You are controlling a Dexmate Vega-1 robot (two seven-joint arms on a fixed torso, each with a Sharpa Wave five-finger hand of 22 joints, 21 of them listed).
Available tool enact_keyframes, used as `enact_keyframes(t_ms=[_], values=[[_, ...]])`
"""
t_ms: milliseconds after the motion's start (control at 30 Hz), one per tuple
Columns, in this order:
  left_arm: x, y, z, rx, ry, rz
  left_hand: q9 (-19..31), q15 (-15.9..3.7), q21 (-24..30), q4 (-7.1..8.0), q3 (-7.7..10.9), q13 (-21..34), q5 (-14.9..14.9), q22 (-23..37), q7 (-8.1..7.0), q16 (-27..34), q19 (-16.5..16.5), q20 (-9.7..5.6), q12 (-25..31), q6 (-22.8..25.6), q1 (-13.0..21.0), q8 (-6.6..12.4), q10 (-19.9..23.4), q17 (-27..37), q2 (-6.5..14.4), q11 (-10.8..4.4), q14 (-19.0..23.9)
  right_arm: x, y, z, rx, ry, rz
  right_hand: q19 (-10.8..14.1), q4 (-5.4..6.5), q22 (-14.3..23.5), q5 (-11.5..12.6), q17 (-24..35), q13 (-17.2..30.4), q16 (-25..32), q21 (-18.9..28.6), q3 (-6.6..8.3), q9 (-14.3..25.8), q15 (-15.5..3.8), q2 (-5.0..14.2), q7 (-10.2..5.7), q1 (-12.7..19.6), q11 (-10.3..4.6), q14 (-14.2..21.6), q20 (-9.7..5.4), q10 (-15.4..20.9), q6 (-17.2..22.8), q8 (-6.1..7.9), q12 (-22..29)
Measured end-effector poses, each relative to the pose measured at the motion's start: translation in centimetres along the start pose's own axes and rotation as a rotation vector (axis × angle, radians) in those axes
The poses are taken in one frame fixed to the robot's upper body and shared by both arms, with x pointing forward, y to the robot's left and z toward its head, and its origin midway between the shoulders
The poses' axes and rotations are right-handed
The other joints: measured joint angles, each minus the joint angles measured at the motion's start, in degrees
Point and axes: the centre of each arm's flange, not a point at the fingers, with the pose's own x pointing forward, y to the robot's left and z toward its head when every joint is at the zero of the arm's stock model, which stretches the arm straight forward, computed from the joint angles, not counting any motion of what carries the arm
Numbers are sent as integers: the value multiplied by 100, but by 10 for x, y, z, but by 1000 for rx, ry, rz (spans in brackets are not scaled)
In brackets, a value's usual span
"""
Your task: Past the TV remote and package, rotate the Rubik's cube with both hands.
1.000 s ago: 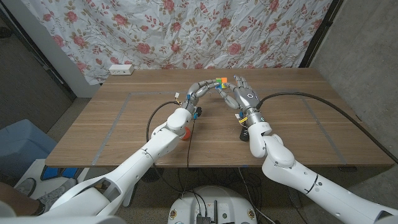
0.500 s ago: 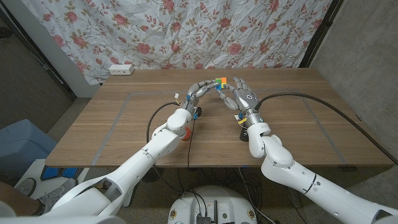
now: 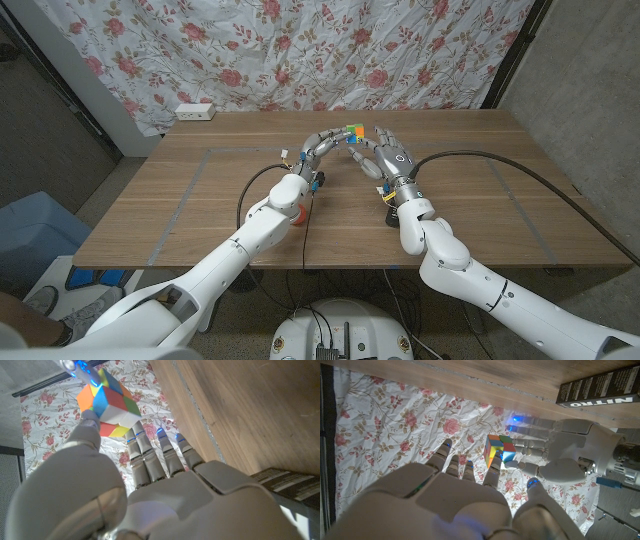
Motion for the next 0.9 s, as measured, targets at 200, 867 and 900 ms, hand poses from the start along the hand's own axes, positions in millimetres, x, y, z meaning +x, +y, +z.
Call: enact_keyframes(t_ms=[200,867,900], values=[[1,0,0,-1,1,-1,0,0,0,-1,-1,0,-2,0,0,0,0,0,0,0,0,0,0,0,-1,0,0,0,2,-1,1,-1,5,0,0,0,0,0,0,41,0,0,0,-25,0,0,0,0,25,0,0,42,0,0],[2,3,-1,1,9,2,0,0,0,10,10,14,-10,0,0,0,0,0,-2,0,-20,-34,0,0,14,0,0,-7,7,-5,-2,-1,28,32,0,0,0,-1,0,42,0,0,-1,-62,0,23,0,-42,63,-30,44,165,-1,24],[2,4,-1,3,10,2,0,0,0,10,10,18,-20,0,0,0,0,0,-3,0,-20,-36,0,0,14,0,0,-7,7,-5,-2,0,30,32,0,0,0,-1,0,42,0,0,-1,-62,0,21,0,-42,63,-31,43,163,-1,24]])
